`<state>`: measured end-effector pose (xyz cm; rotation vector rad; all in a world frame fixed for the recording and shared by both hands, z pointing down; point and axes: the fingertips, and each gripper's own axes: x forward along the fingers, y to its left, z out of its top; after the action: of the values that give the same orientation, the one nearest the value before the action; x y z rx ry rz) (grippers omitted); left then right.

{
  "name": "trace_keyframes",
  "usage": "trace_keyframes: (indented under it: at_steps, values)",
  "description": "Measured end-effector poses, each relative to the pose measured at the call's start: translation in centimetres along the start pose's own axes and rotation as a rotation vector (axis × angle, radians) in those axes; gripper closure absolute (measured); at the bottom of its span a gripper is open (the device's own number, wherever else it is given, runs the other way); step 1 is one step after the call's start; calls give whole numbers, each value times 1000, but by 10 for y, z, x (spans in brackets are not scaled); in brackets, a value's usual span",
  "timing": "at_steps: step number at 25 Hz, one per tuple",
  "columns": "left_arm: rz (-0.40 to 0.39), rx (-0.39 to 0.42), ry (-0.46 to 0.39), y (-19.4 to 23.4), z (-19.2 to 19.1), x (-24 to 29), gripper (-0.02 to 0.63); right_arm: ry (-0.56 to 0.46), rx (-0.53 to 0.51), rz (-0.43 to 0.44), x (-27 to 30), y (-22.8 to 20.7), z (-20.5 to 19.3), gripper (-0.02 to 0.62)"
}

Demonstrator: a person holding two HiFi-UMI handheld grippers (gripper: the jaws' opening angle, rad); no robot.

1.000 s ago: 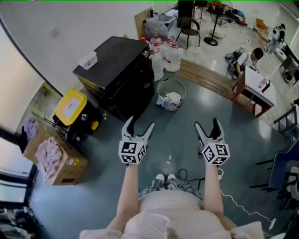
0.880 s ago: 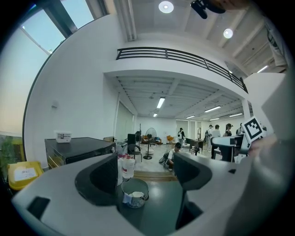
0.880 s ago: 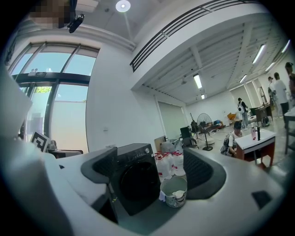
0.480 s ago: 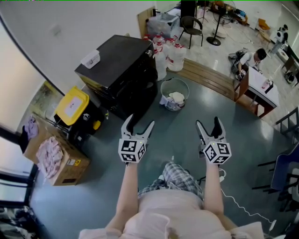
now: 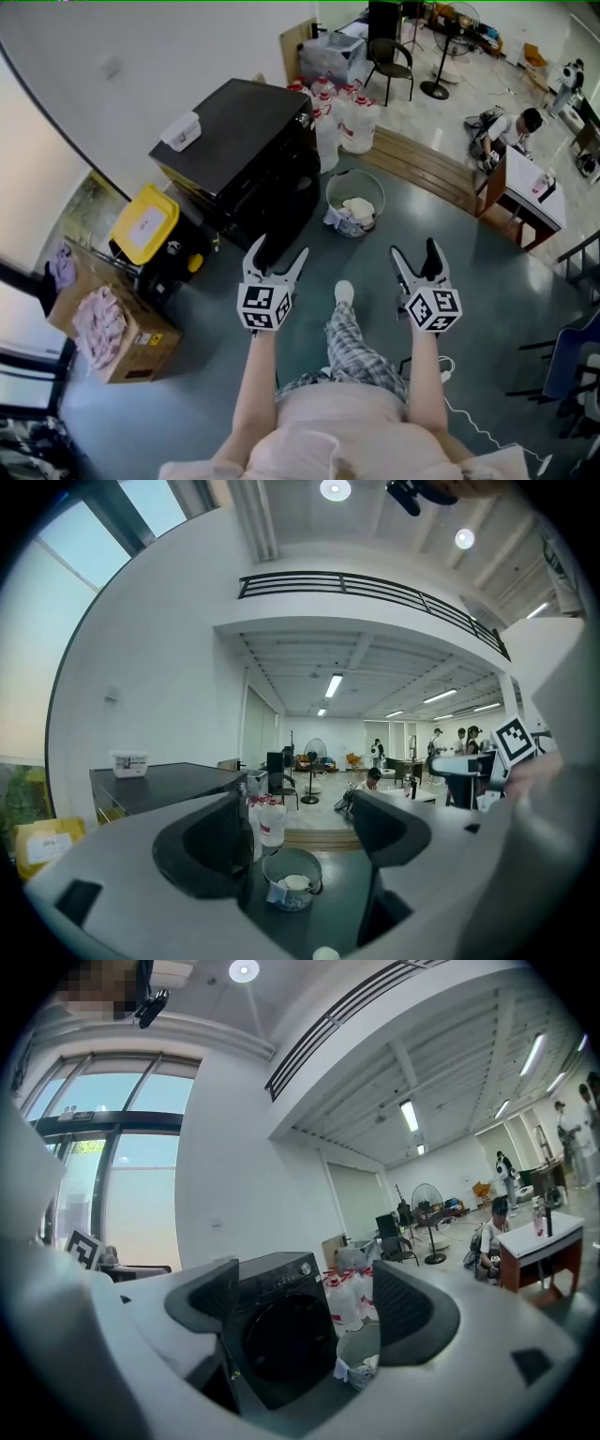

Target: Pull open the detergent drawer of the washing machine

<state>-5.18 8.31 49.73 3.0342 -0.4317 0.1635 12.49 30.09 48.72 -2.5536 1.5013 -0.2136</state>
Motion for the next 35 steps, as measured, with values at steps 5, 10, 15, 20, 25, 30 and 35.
trace_keyframes:
  at_steps: [5,10,15,20,25,30,35]
  values:
    - [45,2,-10,31,-1,45,241,-3,8,34,64,-16,-2,155]
    - [130,-11,-28,79,0,106,241,19,-20,111,160,-31,-2,155]
    - [230,-25,-30,130,15,156,241,51,-34,225,261,-29,10,156]
    - [342,-41,-16,183,17,192,241,100,-40,360,358,-10,7,156]
    - [458,-62,-17,229,21,205,241,133,-45,494,439,21,6,156]
    - [574,-78,-22,264,23,195,241,159,-64,658,490,78,1,156]
    - [650,-87,-26,287,22,179,241,190,-64,773,515,132,-12,156]
